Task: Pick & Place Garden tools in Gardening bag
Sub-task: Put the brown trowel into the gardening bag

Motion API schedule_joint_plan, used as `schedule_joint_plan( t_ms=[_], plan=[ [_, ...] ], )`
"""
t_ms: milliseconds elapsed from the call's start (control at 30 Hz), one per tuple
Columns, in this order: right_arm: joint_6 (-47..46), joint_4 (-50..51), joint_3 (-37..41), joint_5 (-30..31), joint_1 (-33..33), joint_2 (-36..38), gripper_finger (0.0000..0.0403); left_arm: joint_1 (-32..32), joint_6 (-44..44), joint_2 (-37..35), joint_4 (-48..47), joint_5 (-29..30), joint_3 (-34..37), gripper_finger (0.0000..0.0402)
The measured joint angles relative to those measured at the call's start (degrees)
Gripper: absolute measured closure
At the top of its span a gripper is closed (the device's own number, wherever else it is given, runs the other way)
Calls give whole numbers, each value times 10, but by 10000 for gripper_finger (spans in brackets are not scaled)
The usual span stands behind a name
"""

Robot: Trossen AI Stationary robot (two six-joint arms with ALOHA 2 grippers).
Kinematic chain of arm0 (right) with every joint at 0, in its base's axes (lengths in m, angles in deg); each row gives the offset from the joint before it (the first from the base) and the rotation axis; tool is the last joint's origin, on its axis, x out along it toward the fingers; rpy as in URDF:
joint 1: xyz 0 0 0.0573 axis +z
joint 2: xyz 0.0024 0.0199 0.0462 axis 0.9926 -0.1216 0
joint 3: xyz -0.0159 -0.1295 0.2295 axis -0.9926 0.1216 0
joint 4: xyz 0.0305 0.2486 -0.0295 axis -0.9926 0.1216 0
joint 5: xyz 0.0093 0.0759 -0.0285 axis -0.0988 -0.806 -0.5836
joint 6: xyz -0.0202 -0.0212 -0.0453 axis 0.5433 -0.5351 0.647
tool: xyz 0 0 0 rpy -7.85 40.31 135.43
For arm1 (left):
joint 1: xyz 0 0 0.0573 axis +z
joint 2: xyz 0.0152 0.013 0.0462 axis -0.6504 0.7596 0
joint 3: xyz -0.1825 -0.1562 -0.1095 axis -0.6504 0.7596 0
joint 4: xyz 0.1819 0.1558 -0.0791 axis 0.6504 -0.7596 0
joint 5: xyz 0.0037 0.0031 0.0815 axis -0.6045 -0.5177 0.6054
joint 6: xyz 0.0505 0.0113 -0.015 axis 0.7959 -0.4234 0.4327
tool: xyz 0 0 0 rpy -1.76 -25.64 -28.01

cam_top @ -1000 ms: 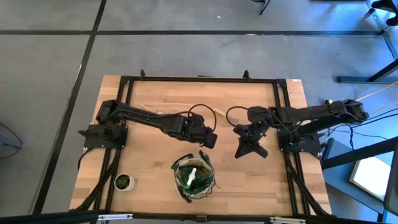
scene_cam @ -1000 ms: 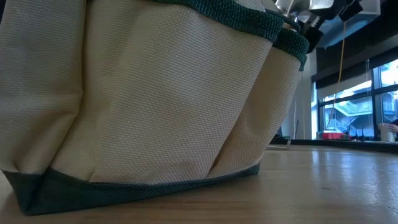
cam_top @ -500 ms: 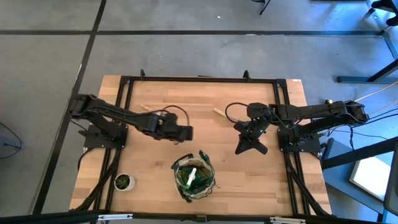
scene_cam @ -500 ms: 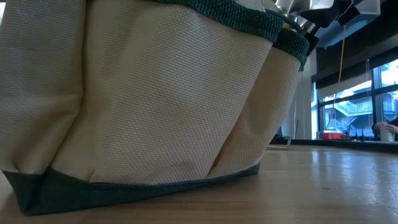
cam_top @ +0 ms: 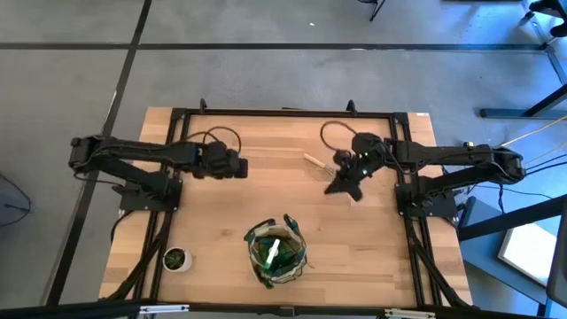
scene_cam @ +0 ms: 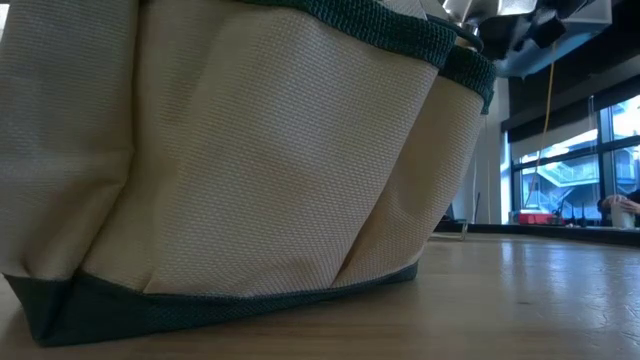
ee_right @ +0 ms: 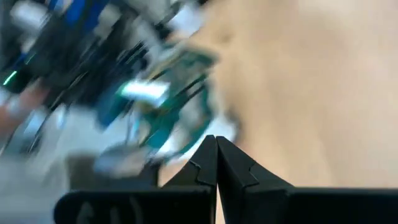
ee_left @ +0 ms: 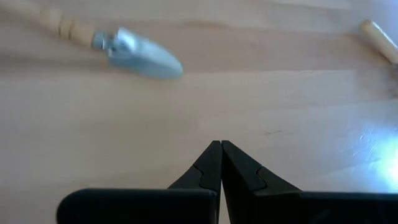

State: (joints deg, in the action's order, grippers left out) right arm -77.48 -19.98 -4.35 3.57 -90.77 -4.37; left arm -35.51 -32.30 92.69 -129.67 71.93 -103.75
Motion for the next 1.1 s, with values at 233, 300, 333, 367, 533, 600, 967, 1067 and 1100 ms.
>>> schedule_joint_plan(
  t_ms=[233, 300, 333, 367, 533, 600, 967, 1067, 1100],
  plan=[
    [-101, -93, 0, 77, -71, 0, 400, 57, 189, -30, 1, -3, 0, 399],
    [-143, -123, 0, 88, -94, 0, 400, 71, 230, -31, 0, -17, 0, 399],
    [-162, -137, 0, 95, -104, 0, 400, 79, 253, -31, 0, -27, 0, 399],
    [-172, -148, 0, 104, -113, 0, 400, 86, 277, -31, 0, -41, 0, 399],
    [-186, -173, 0, 147, -139, 0, 400, 111, 406, -9, -14, -80, 0, 391],
    [-186, -177, 0, 158, -142, 0, 400, 119, 452, 3, -20, -73, 0, 383],
    [-199, -181, 0, 122, -139, 0, 400, 183, 596, 74, -39, -142, -34, 276],
    [-203, -184, 0, 102, -140, 0, 400, 193, 643, 105, -87, -153, -62, 245],
    [-199, -184, 0, 94, -140, 0, 400, 194, 667, 117, -104, -156, -73, 238]
  ],
)
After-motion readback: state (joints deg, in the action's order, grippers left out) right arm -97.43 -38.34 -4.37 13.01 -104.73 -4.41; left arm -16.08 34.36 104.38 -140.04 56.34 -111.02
